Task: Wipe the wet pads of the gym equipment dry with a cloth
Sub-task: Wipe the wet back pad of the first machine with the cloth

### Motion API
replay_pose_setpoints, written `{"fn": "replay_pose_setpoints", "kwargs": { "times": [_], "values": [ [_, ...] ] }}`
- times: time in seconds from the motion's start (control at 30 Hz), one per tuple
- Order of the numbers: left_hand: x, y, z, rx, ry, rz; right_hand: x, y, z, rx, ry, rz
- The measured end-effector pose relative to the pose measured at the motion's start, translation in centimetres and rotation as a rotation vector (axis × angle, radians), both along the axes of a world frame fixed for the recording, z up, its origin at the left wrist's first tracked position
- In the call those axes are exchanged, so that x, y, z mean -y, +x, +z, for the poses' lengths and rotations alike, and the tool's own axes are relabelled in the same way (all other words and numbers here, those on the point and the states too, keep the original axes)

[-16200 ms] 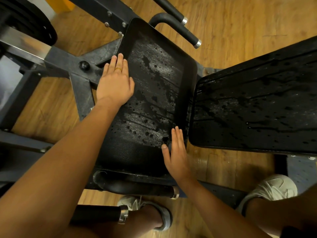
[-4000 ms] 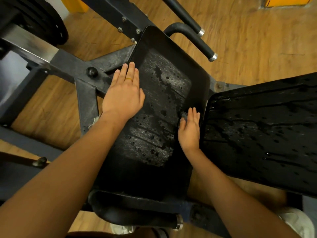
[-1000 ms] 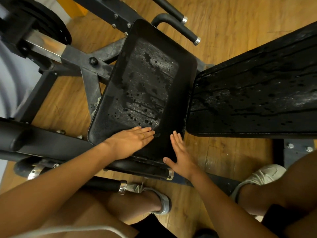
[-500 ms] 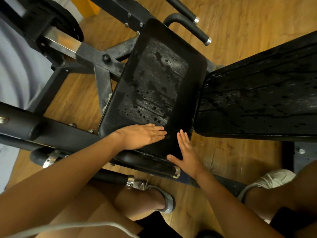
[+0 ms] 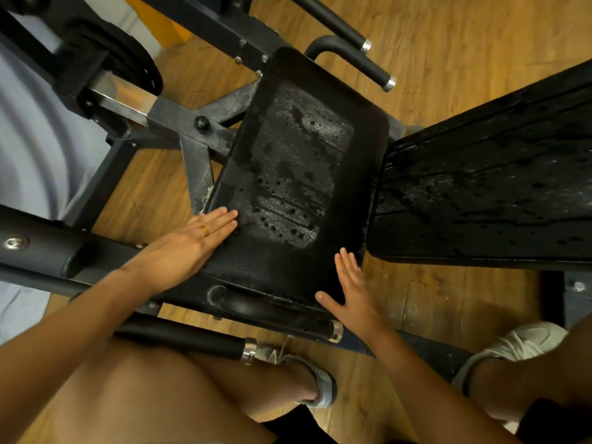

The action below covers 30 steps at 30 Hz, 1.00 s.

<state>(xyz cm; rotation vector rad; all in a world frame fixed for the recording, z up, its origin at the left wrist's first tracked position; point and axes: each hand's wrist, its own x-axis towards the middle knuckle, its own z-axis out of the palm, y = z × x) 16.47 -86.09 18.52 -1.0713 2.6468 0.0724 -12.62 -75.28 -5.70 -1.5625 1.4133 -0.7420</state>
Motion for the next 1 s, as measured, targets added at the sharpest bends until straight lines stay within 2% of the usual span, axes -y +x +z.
{"fn": "replay_pose_setpoints", "kwargs": {
  "times": [0.17,0.33,0.43,0.53,0.77,1.0],
  "values": [
    [-0.3,-0.8,-1.6,-0.066,-0.095,0.169,3.4,0.4,0.4,-0.05,-0.051,-0.07],
    [-1.1,-2.2,-3.1,-0.168,-0.187,0.384,7.1,1.2,1.7,-0.02,-0.043,-0.251],
    [-1.3,-2.9,-3.7,-0.243,-0.223,0.524,7.9,2.3,1.3,-0.071,-0.01,-0.244],
    [-1.2,-4.1,-4.1,-0.317,-0.283,0.662,7.8,2.6,0.4,-0.097,-0.061,-0.264],
    [0.7,-4.3,-4.0,-0.208,-0.312,0.596,7.6,3.1,-0.5,-0.104,-0.118,-0.335],
    [8.2,-7.4,-3.5,-0.271,-0.294,0.584,7.6,3.2,-0.7,-0.088,-0.135,-0.352]
  ]
}}
